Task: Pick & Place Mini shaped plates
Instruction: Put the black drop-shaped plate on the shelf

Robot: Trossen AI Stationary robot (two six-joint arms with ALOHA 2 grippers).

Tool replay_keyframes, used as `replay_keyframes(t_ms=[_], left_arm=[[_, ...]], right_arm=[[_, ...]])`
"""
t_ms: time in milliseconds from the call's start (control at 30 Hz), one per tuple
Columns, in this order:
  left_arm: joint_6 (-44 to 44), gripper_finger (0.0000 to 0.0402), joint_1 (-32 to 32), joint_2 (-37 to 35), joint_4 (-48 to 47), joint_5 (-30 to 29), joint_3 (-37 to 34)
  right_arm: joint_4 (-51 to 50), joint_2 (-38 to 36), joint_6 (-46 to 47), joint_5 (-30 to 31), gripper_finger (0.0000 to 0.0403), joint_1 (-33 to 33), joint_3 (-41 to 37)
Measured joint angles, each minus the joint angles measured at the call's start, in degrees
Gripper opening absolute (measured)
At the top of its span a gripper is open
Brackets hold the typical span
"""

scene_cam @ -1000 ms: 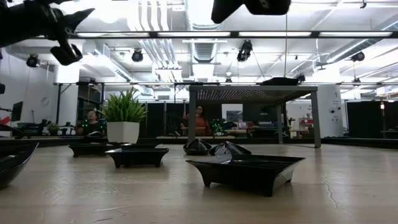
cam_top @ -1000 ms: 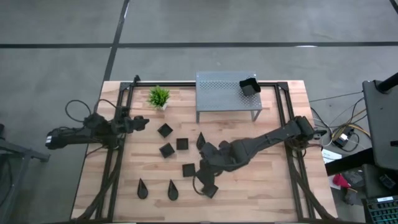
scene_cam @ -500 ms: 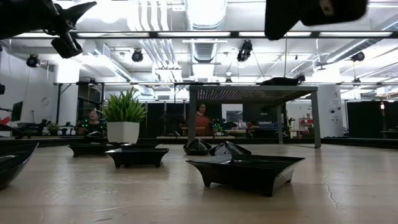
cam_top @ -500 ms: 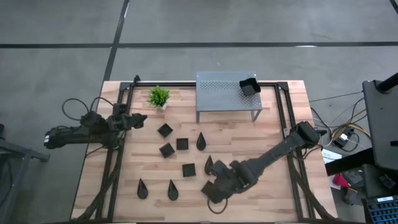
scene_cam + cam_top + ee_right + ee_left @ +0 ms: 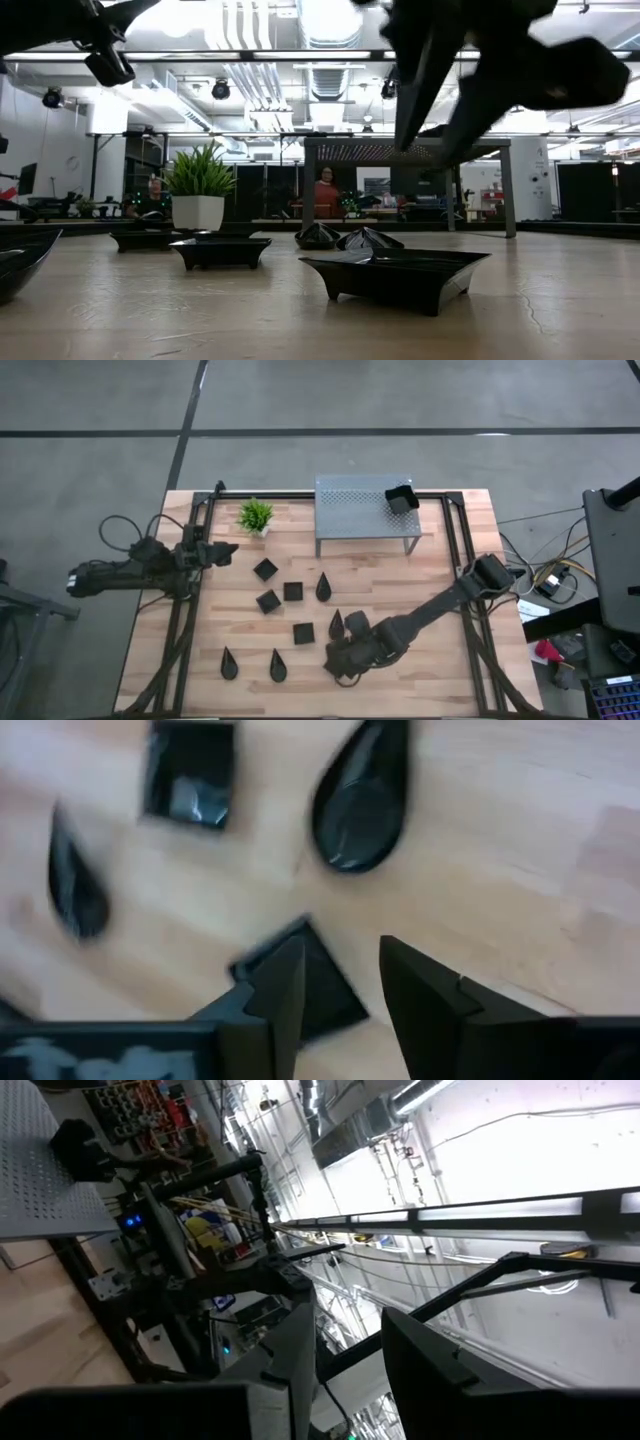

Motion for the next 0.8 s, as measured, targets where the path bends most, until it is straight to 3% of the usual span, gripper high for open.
replay_keyframes(t_ms=[167,800], left_arm=[[0.38,0.0110,0.00,2.47,0.07,0.99,2.10],[2.80,0.0110,0.00,6.13,0.04,2.64,3.65]], right_arm=[[1.67,0.05,9.28,0.24,0.0135,-1.80,-2.89],[11.50,-0.03,7.57,0.57,0.0097,-6.01,-10.15]])
